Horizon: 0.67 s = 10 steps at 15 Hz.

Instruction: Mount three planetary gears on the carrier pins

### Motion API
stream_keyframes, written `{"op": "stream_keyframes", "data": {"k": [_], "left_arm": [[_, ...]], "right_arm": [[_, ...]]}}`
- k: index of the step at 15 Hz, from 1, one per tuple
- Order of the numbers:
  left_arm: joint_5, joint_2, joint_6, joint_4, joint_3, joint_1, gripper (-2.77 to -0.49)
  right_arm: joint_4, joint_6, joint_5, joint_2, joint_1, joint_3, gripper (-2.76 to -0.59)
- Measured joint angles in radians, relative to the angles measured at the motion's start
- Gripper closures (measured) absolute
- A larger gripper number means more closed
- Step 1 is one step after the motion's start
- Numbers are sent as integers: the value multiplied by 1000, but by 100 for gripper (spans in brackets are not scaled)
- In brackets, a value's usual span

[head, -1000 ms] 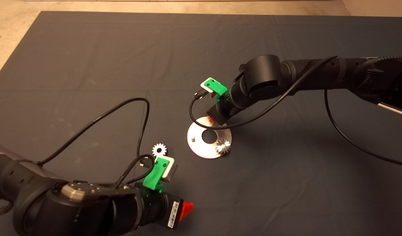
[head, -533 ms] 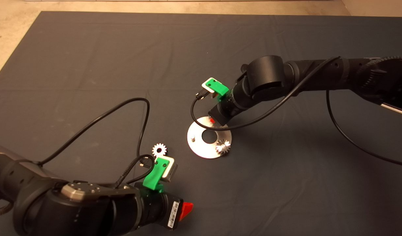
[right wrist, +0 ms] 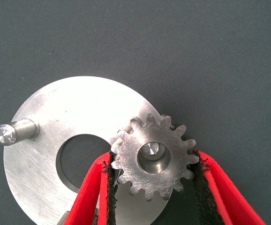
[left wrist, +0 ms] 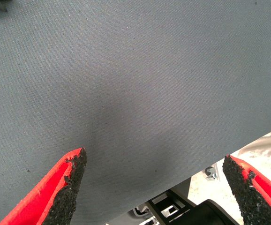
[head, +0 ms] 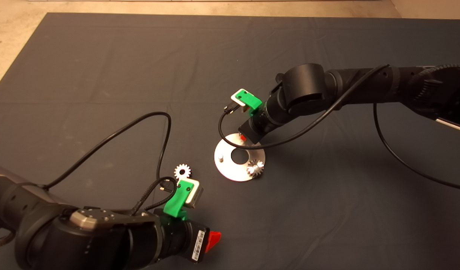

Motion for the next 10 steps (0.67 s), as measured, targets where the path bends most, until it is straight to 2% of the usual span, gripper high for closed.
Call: {"op": "stream_keyframes", "data": {"k": [4,10], "left_arm": [[0,0,0,0,0,0,-207],[0,0,0,0,0,0,-207]], "right_arm": [[-8,0,-2,0,-14,0,-90],[-11,0,-3,0,-14,0,-89]]}}
